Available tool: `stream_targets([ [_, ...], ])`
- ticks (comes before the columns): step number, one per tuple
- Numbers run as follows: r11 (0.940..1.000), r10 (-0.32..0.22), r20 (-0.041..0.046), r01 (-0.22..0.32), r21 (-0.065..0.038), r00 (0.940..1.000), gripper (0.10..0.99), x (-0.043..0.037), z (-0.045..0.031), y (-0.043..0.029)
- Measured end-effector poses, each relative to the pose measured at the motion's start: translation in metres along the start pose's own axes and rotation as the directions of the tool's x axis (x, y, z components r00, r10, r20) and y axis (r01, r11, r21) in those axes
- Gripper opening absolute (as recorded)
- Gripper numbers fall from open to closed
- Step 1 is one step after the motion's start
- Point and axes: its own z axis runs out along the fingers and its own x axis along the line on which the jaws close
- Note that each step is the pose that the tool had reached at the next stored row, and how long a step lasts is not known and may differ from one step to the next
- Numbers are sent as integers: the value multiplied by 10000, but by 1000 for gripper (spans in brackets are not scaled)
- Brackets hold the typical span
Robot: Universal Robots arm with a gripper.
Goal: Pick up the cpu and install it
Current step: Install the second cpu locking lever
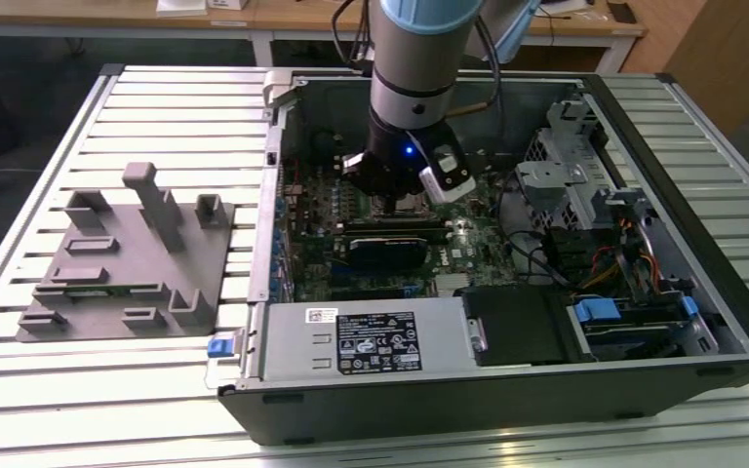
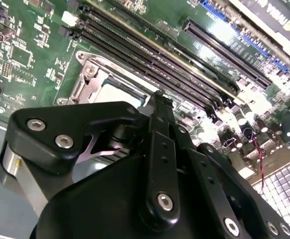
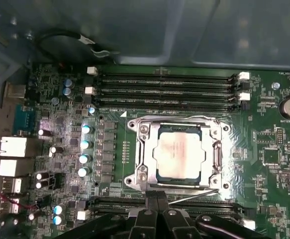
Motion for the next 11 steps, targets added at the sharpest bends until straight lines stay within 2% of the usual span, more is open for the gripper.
stream_targets([
  [5,9998,-2,5,2,-198,10000,106,33,10,-71],
  [11,9994,-6,10,7,-337,10000,106,82,41,-97],
])
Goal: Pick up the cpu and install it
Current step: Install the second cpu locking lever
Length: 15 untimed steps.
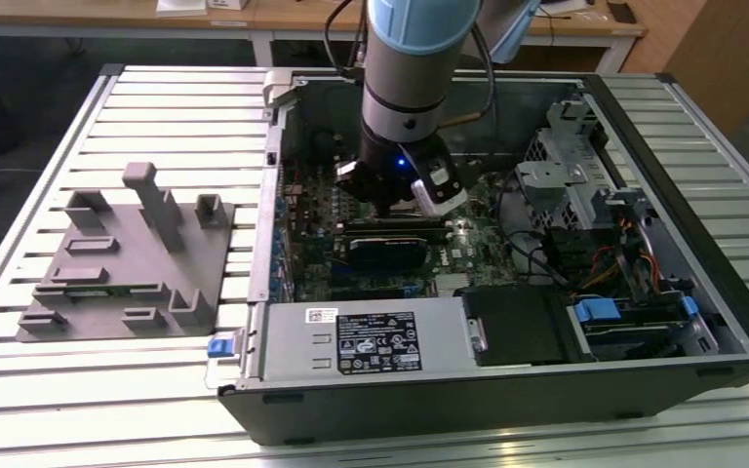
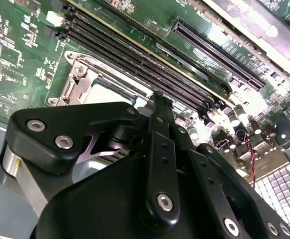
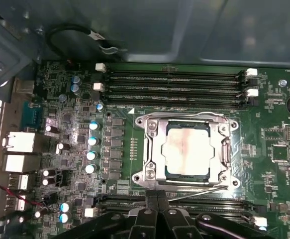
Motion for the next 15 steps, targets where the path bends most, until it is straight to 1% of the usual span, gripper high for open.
stream_targets([
  [5,9999,-2,1,2,-102,10000,106,3,61,-12],
  [7,9999,-2,1,2,-115,10000,106,2,81,-16],
  [9,9999,-5,1,5,-147,10000,106,2,81,-28],
  [15,9997,-5,5,6,-261,10000,106,6,69,-96],
])
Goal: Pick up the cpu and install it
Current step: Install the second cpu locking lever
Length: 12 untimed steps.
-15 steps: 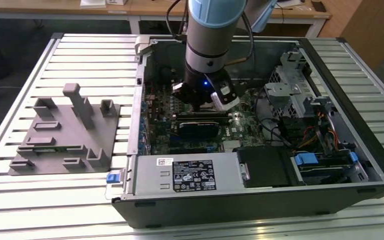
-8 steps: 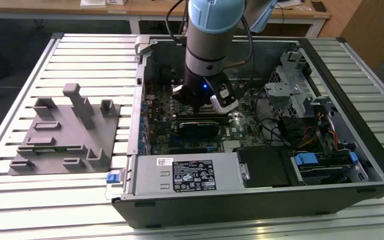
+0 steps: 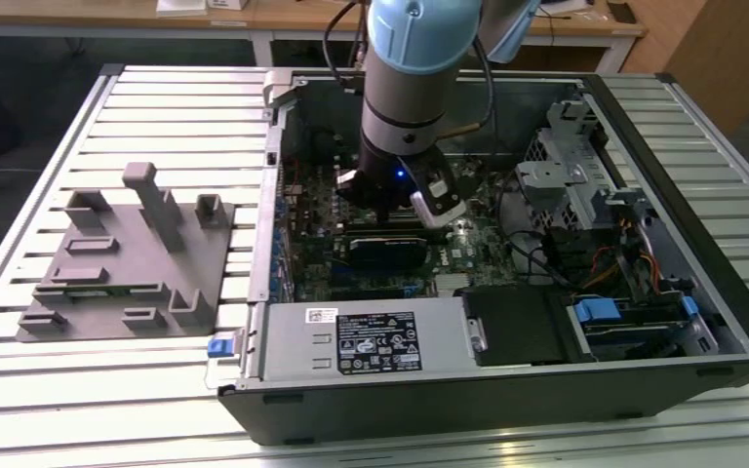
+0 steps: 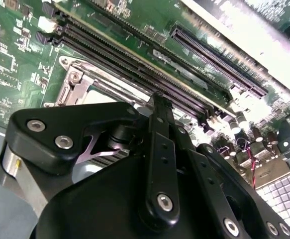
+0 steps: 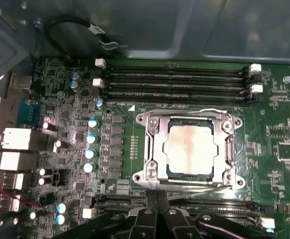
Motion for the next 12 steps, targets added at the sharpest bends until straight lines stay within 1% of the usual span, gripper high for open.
stream_targets([
  [3,10000,0,2,0,-76,10000,106,12,-3,-15],
  [6,9998,-2,4,3,-184,10000,106,60,3,-17],
  [10,9995,-6,8,6,-317,10000,106,97,31,-21],
  [12,9992,-9,10,9,-389,10000,106,100,48,-25],
])
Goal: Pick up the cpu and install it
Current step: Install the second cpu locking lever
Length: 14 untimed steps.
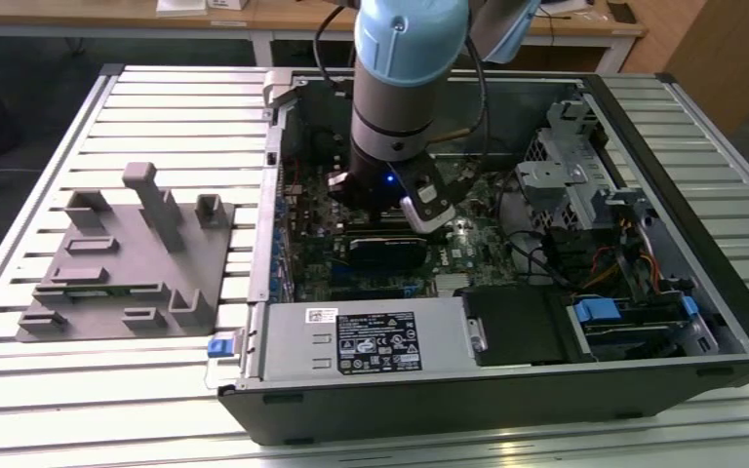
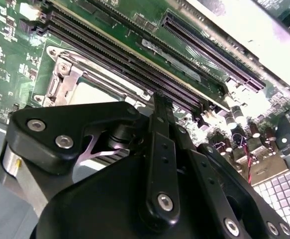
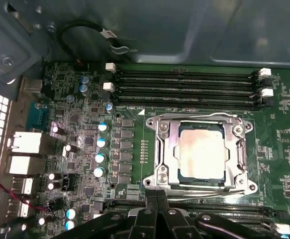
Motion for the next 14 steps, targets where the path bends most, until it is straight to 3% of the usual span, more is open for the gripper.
stream_targets([
  [8,9997,-4,6,4,-251,10000,106,3,50,-13],
  [14,9993,-9,8,9,-363,10000,106,7,88,-23],
])
